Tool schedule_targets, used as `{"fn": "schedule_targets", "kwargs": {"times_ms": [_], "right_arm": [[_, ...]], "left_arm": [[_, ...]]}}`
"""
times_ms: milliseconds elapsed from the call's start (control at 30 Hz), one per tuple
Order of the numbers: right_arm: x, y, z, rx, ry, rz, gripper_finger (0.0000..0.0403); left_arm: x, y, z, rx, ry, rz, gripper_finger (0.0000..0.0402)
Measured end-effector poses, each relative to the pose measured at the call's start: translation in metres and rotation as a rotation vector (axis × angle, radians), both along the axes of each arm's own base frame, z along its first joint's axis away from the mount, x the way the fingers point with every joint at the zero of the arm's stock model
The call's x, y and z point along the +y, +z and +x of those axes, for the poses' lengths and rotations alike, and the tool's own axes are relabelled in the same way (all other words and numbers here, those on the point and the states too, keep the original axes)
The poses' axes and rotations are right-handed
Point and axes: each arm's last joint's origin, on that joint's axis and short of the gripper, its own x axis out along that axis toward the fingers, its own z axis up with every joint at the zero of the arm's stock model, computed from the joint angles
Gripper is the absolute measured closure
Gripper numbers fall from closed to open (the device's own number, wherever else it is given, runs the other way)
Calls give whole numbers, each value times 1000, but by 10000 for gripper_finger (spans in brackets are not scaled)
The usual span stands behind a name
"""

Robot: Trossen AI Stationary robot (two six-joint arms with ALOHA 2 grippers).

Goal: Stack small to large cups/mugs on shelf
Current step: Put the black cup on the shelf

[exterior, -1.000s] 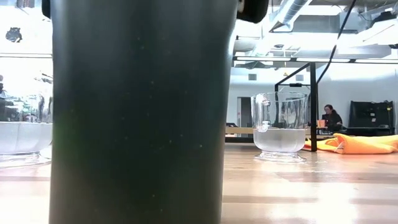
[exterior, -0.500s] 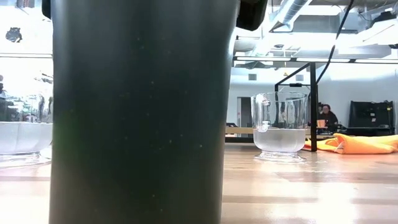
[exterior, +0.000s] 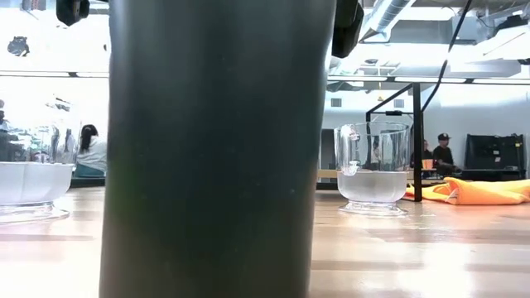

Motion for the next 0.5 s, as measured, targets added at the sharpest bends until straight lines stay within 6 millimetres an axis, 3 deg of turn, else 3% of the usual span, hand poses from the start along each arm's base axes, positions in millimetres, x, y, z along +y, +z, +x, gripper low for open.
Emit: {"fn": "schedule_targets", "kwargs": {"times_ms": [200, 400, 500], "right_arm": [[0, 0, 0, -5, 19, -12, 271], [-1, -2, -3, 29, 31, -15, 378], [0, -2, -3, 34, 34, -2, 389]], "left_arm": [[0, 0, 0, 6, -3, 14, 401], [1, 0, 0, 11, 13, 25, 401], [1, 0, 0, 15, 8, 36, 401]]}}
